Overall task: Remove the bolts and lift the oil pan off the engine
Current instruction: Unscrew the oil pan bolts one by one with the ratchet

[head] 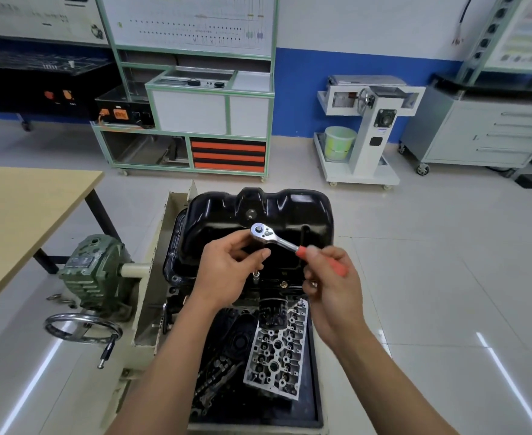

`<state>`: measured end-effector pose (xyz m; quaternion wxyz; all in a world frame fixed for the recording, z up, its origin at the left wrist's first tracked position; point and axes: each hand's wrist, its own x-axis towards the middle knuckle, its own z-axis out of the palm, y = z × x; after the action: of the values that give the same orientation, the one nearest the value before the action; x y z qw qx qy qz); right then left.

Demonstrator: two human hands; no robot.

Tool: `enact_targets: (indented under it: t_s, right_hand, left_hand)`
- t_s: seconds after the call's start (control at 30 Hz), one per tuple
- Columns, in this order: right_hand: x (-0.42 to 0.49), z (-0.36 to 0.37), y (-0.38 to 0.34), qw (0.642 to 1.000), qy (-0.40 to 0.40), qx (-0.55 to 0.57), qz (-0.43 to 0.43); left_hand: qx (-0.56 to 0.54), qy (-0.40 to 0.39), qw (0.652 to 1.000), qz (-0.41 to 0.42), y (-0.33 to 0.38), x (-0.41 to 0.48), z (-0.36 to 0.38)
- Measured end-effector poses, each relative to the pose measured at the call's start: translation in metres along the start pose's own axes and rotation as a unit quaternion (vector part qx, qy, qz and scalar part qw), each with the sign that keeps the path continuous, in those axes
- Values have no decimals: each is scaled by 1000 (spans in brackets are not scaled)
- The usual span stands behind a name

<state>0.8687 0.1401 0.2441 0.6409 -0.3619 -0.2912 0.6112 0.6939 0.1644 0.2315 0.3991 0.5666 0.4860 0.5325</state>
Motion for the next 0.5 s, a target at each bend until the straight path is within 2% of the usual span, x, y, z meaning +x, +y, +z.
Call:
enact_targets:
  t_s: [0.1,0.23,0.37,0.5]
  right_hand:
    - [-26,0,10,993,28,-78,-78]
    - [-48,3,24,979,-13,-167,-117]
    - [-40,0,23,982,-26,-155,-105]
    - [-8,-9,3,994,-23,-77,-70]
  left_hand:
    - [4,4,1000,17,2,-1,6]
    - [-3,16,1000,20,2,-2,9]
    - [-6,27,999,16,1,-4,8]
    - [-8,35,999,16,1,-4,8]
